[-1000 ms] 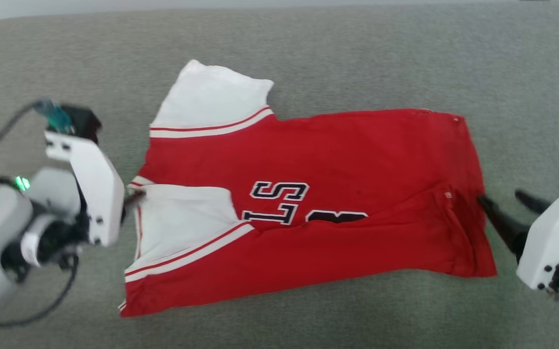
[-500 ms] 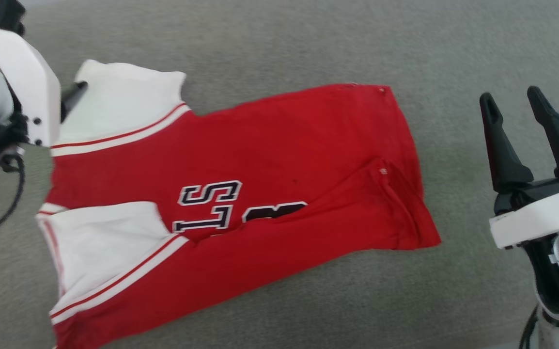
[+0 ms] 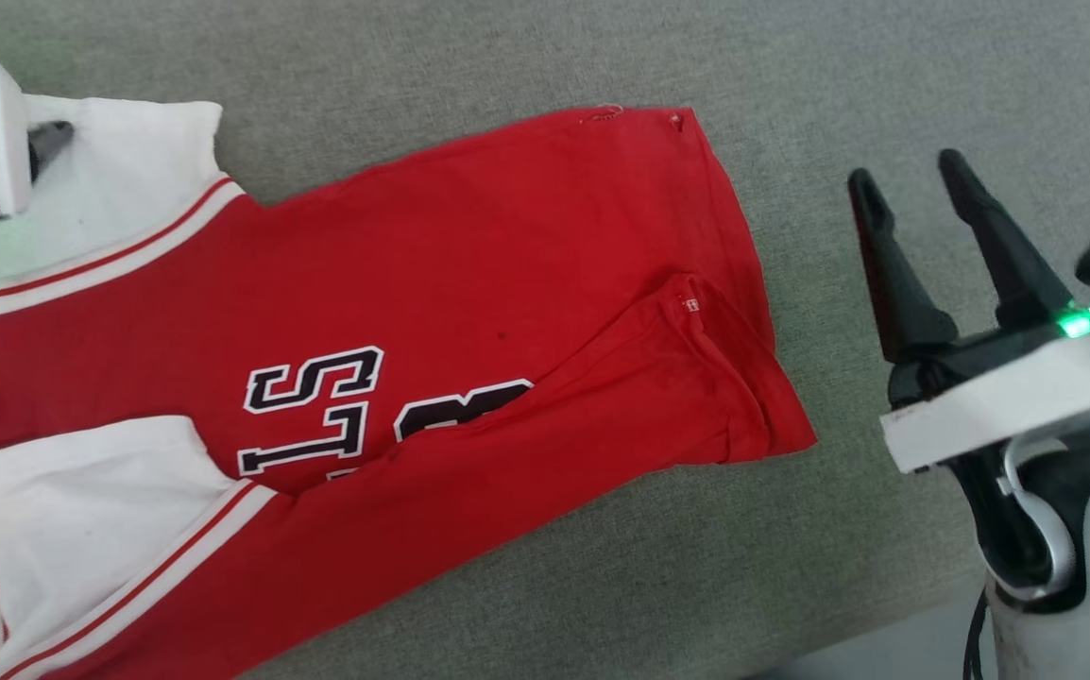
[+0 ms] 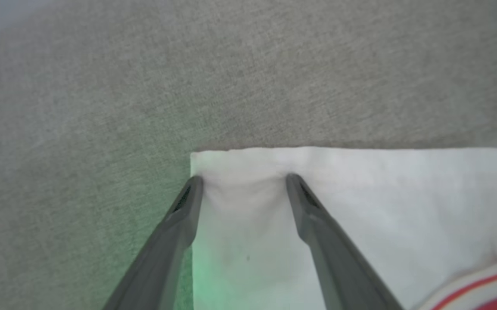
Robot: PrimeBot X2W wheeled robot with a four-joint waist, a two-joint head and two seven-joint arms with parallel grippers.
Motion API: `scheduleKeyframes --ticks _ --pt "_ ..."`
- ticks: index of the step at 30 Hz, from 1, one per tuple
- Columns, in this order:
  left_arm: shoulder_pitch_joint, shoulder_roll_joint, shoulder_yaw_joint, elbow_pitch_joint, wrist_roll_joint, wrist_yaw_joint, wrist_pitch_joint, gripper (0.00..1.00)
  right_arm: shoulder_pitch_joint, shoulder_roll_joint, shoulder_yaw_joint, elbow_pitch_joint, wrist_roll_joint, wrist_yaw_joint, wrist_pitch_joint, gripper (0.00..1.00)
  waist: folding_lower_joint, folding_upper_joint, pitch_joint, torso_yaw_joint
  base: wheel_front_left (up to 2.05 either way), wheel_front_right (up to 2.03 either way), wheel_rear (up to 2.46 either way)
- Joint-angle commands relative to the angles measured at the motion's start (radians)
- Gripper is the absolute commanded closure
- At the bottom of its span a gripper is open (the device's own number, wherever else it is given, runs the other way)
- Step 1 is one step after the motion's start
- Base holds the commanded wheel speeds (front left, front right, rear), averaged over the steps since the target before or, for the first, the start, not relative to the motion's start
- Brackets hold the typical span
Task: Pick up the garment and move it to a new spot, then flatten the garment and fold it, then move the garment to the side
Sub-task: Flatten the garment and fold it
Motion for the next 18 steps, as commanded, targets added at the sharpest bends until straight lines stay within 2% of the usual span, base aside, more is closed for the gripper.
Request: scheduleKeyframes --ticks 1,5,6,7,8,13,18 --pt "0.018 -0.014 -0.025 0.041 0.017 0.005 0.029 0.00 -0.023 -0.015 0.010 0.016 0.011 0.000 0.020 0.00 0.0000 0.0000 0.016 -0.007 0.00 0.00 0.00" --pt "0.024 -0.045 -0.044 0.124 0.003 0.033 0.106 0.00 -0.093 -0.058 0.051 0.064 0.047 0.000 0.077 0.00 0.0000 0.0000 0.031 -0.005 0.00 0.00 0.00" --pt "0.026 -0.052 -0.053 0.139 0.004 0.036 0.130 0.43 -0.111 -0.064 0.058 0.082 0.060 0.000 0.090 0.00 0.0000 0.0000 0.033 -0.003 0.00 0.00 0.00" --pt "0.026 -0.058 -0.058 0.149 0.003 0.036 0.144 0.79 -0.131 -0.080 0.071 0.100 0.069 0.000 0.106 0.00 0.0000 0.0000 0.037 0.000 0.00 0.00 0.00" --pt "0.023 -0.064 -0.057 0.160 0.001 0.045 0.153 1.00 -0.154 -0.090 0.082 0.119 0.083 0.000 0.121 0.00 0.0000 0.0000 0.039 0.003 0.00 0.00 0.00" --pt "-0.002 -0.096 -0.064 0.178 0.003 0.029 0.167 1.00 -0.279 -0.155 0.142 0.234 0.128 0.000 0.211 0.00 0.0000 0.0000 0.052 0.024 0.00 0.00 0.00" --pt "-0.033 -0.126 -0.059 0.191 0.002 0.010 0.144 1.00 -0.408 -0.186 0.208 0.359 0.184 -0.001 0.330 0.00 0.0000 0.0000 0.062 0.047 0.00 0.00 0.00"
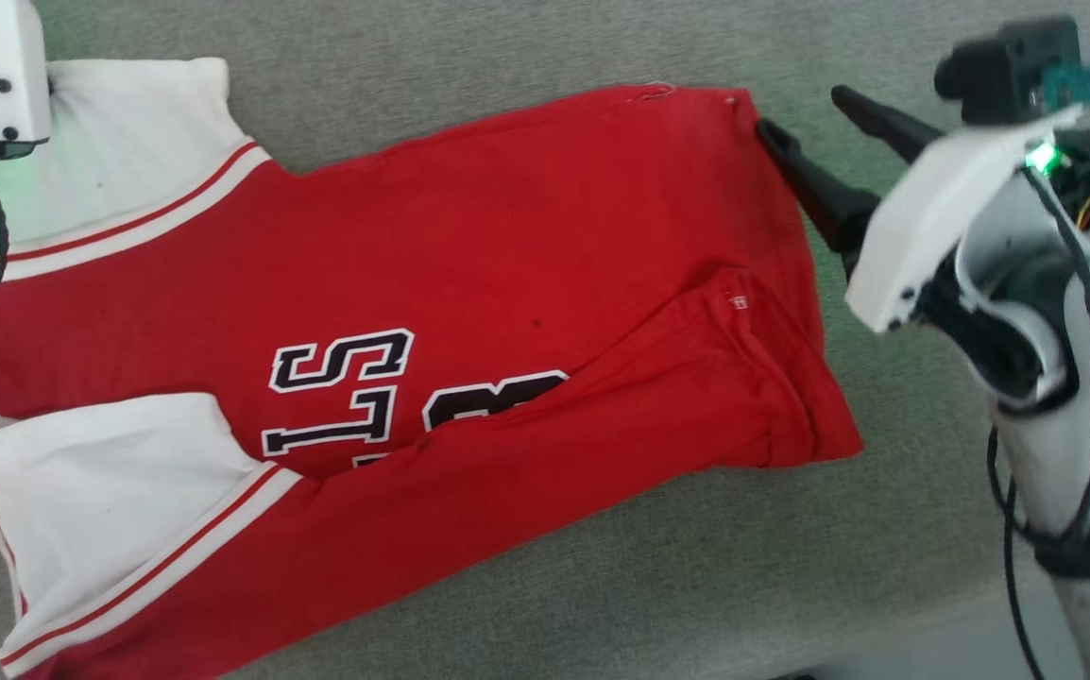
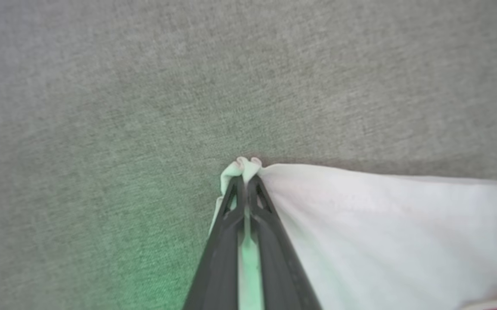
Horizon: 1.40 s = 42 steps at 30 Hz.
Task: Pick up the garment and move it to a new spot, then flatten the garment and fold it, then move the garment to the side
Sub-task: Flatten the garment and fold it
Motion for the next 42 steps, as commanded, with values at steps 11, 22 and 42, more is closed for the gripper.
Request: scheduleKeyframes --ticks 11,22,42 --pt "0.040 -0.109 -0.041 0.089 0.010 -0.039 -0.033 1.00 -0.240 -0.021 0.190 0.309 0.056 -0.001 0.288 0.00 0.0000 -0.0001 0.011 0.059 0.00 0.00 0.00" --pt "0.007 -0.151 -0.036 0.143 0.021 -0.083 -0.116 1.00 -0.274 -0.076 0.223 0.380 0.077 -0.002 0.312 1.00 0.0000 -0.0001 -0.046 0.120 0.00 0.00 0.00" --pt "0.075 -0.122 -0.024 -0.051 -0.055 -0.095 -0.051 1.00 -0.036 -0.202 0.114 0.176 0.040 -0.001 0.152 1.00 0.0000 -0.0001 -0.240 0.238 0.00 0.00 0.00"
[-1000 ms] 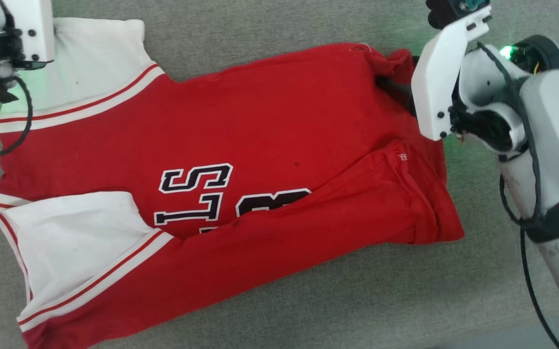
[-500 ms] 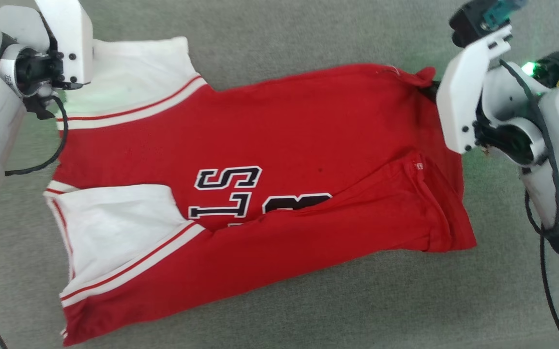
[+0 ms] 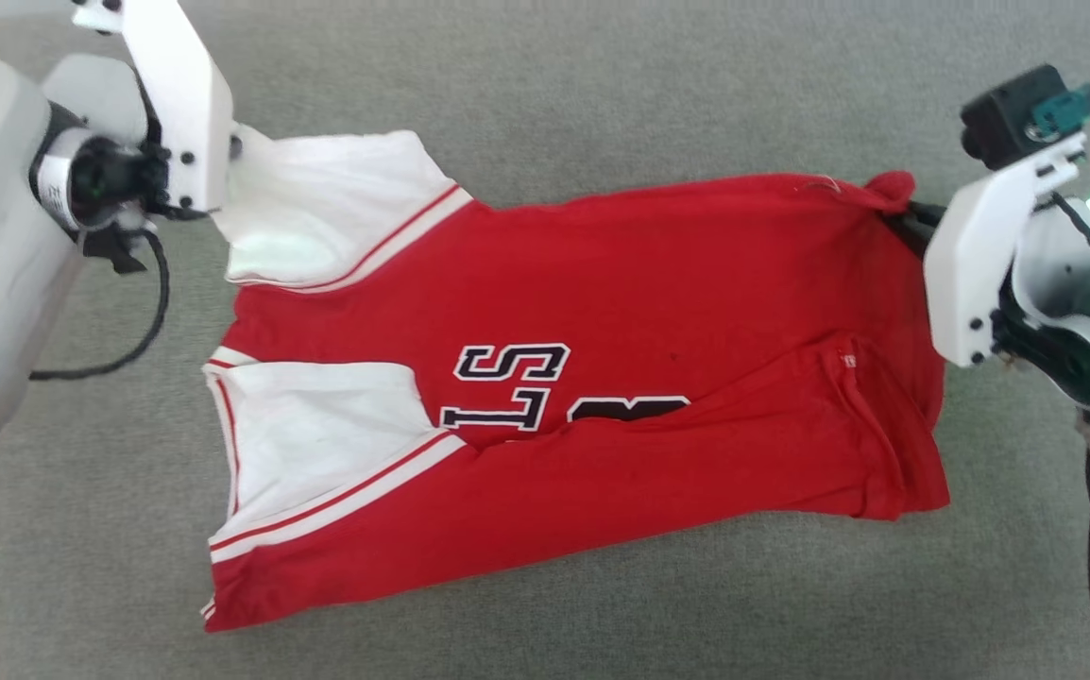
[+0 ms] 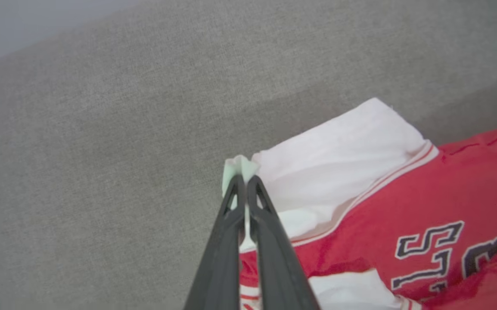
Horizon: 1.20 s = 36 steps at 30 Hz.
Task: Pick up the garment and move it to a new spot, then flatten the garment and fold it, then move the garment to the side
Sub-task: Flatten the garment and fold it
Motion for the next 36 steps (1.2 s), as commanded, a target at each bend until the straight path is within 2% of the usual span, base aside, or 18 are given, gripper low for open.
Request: scheduleKeyframes --ticks 1,4,8,15,19,20,22,25,31,33,34,35,36 --pt "0.024 0.014 -0.001 -0.029 -0.014 0.014 0.012 1.00 0.023 -0.009 -0.013 -0.017 -0.008 -0.002 0.001 1.00 0.0000 0.0000 -0.018 0.015 0.00 0.00 0.00" --pt "0.072 0.049 0.000 -0.151 -0.029 0.051 0.045 1.00 0.076 -0.022 -0.047 -0.071 -0.010 -0.002 0.011 1.00 0.0000 0.0000 -0.037 0.027 0.00 0.00 0.00" --pt "0.146 0.123 -0.003 -0.359 -0.050 0.133 0.096 1.00 0.147 -0.039 -0.091 -0.149 -0.013 -0.002 0.027 1.00 0.0000 0.0000 -0.056 0.039 0.00 0.00 0.00" --pt "0.291 0.277 -0.009 -0.788 -0.075 0.332 0.167 1.00 0.287 -0.038 -0.175 -0.264 -0.017 -0.002 0.065 1.00 0.0000 0.0000 -0.071 0.048 0.00 0.00 0.00" --pt "0.373 0.341 -0.015 -0.961 -0.090 0.426 0.172 1.00 0.364 -0.025 -0.213 -0.300 -0.020 -0.002 0.096 1.00 0.0000 0.0000 -0.072 0.050 0.00 0.00 0.00" --pt "0.373 0.341 -0.015 -0.961 -0.090 0.426 0.172 1.00 0.364 -0.025 -0.213 -0.300 -0.020 -0.002 0.096 1.00 0.0000 0.0000 -0.072 0.050 0.00 0.00 0.00" --pt "0.420 0.357 -0.024 -1.009 -0.104 0.460 0.171 1.00 0.399 -0.011 -0.232 -0.301 -0.021 -0.002 0.109 1.00 0.0000 0.0000 -0.072 0.051 0.00 0.00 0.00" --pt "0.473 0.360 -0.038 -1.029 -0.118 0.481 0.156 1.00 0.431 0.008 -0.241 -0.284 -0.027 -0.002 0.122 1.00 0.0000 0.0000 -0.067 0.050 0.00 0.00 0.00" --pt "0.558 0.308 -0.054 -0.902 -0.148 0.444 0.091 1.00 0.412 0.044 -0.212 -0.178 -0.011 -0.002 0.102 1.00 0.0000 0.0000 -0.056 0.045 0.00 0.00 0.00" --pt "0.567 0.289 -0.042 -0.856 -0.158 0.435 0.063 1.00 0.396 0.049 -0.196 -0.155 -0.015 -0.002 0.090 0.64 0.0000 0.0000 -0.056 0.045 0.00 0.00 0.00" --pt "0.572 0.285 -0.041 -0.837 -0.159 0.427 0.054 1.00 0.391 0.051 -0.191 -0.147 -0.016 -0.002 0.086 0.09 0.0000 0.0000 -0.057 0.045 0.00 0.00 0.00" --pt "0.568 0.285 -0.039 -0.823 -0.146 0.421 0.037 0.68 0.389 0.051 -0.185 -0.140 -0.014 -0.002 0.088 0.00 0.0000 0.0000 -0.060 0.046 0.00 0.00 0.00" --pt "0.568 0.281 -0.032 -0.811 -0.145 0.419 0.022 0.54 0.384 0.048 -0.178 -0.138 -0.012 -0.002 0.087 0.00 0.0000 0.0000 -0.062 0.047 0.00 0.00 0.00"
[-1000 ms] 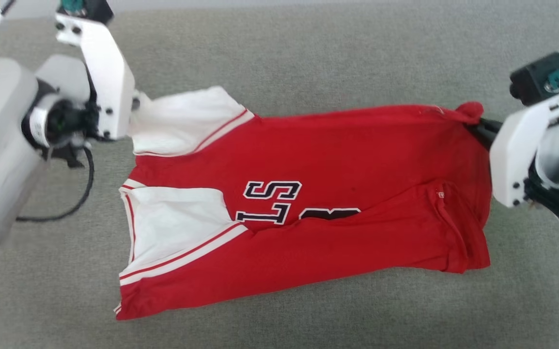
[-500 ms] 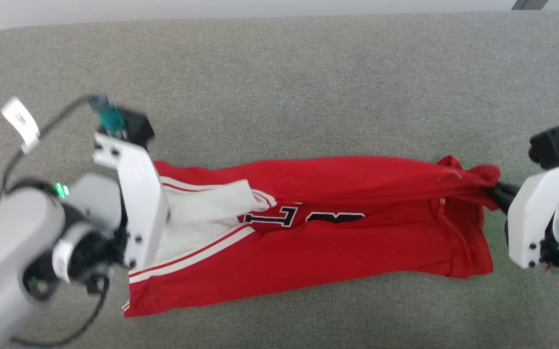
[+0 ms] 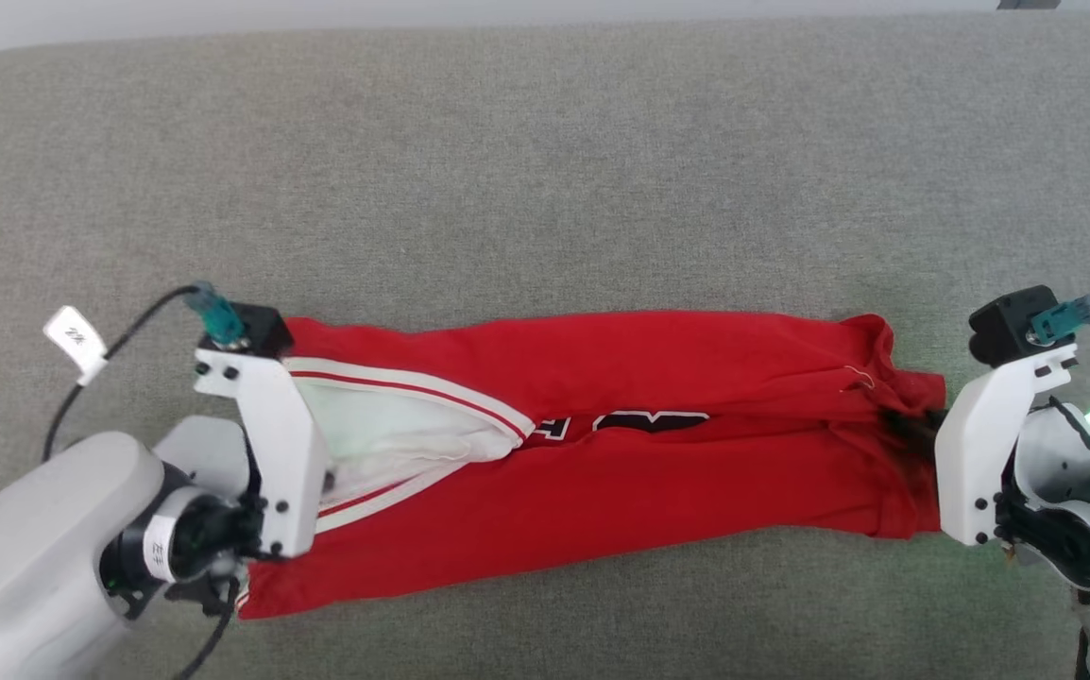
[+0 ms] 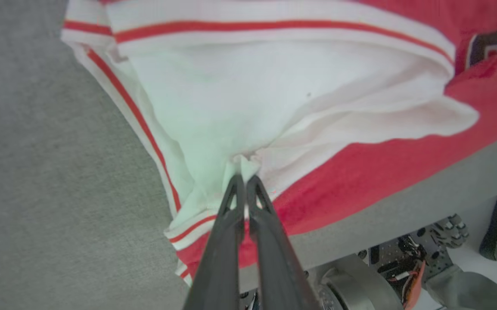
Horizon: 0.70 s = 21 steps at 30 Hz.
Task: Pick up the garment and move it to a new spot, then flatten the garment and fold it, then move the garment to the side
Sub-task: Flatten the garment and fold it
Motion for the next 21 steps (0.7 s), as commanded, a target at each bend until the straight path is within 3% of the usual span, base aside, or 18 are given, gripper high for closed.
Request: scheduleKeyframes --ticks 1,2,11,21 --pt "0.010 -0.004 0.013 0.010 0.000 -0.007 -0.022 0.33 -0.013 -0.003 0.008 -0.002 0.003 -0.001 -0.010 0.00 0.0000 0.0000 -0.006 0.002 0.00 0.00 0.00" --pt "0.011 -0.003 0.018 0.014 0.006 -0.012 -0.040 0.00 -0.013 -0.007 0.009 -0.003 0.006 -0.001 -0.011 0.00 0.0000 0.0000 -0.011 0.003 0.00 0.00 0.00" --pt "0.062 0.019 0.081 -0.034 0.047 -0.039 -0.248 0.00 0.035 -0.019 -0.037 -0.103 0.011 -0.001 -0.034 0.00 0.0000 0.0000 -0.052 0.006 0.00 0.00 0.00" --pt "0.179 0.047 0.162 -0.099 0.125 -0.060 -0.600 0.00 0.154 0.027 -0.186 -0.159 -0.009 -0.001 -0.040 0.00 0.0000 0.0000 -0.080 0.022 0.00 0.00 0.00"
